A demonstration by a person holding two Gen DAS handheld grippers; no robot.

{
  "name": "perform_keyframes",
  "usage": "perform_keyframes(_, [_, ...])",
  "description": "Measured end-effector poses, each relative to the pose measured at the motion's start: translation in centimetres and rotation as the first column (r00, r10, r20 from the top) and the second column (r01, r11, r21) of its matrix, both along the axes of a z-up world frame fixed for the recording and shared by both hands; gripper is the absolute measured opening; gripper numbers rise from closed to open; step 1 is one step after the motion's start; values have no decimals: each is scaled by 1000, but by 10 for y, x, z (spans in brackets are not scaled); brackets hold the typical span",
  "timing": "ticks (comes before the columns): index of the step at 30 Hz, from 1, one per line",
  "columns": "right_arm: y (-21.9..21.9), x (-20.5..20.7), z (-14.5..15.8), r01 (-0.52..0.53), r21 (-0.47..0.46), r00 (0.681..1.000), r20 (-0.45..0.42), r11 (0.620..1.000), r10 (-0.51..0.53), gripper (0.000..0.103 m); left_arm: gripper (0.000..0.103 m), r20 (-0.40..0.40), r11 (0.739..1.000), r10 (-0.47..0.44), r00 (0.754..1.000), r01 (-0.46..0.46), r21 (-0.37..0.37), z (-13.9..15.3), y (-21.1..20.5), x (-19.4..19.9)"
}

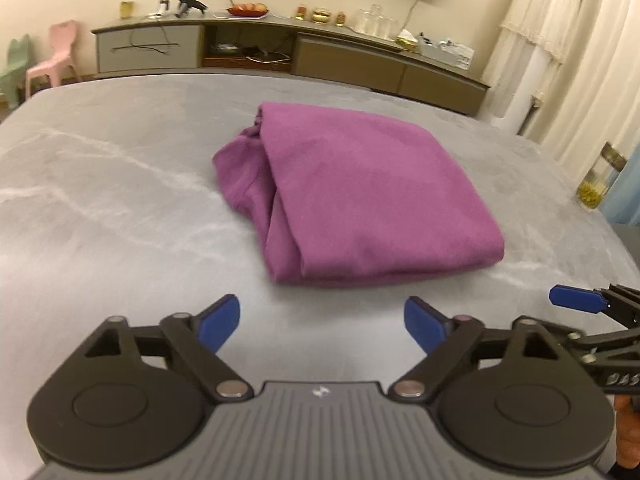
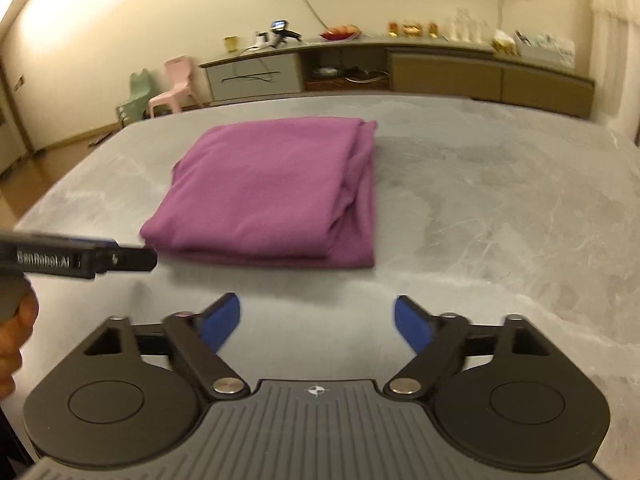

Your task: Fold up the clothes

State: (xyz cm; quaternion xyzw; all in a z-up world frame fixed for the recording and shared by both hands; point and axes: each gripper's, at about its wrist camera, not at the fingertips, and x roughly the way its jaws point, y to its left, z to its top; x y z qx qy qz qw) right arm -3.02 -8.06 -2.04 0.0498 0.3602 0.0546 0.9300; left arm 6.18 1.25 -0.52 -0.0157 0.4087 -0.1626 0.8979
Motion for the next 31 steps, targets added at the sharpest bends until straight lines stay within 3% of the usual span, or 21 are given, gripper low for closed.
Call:
perform_keyframes(3, [10,1,-13,-13,-46,1000,-10,999,13,87,93,-13,1000,-3,1000,3,22,-1,-7,-14])
perform_keyframes(8, [5,6,-13,-5,-24,1000,-1,1000,5,87,99,-37,1000,11,999,-11,-12,5,-14,-33])
perform_keyframes(10, [-1,5,-13,9,-18,1000,-4,1000,-9,87,103,-19,1000,0,1000,0,-14,10,-20,-39])
perform_keyframes(20, [-19,-1,-11,52,2,999,0,999,-52,87,103,96,999,-54,994,54,5,36,-54,-68])
perform_keyframes(31, [-21,-7,-5,47,9,999,15,999,-48,87,103,77,999,-37,996,35,32,37,-55,-71])
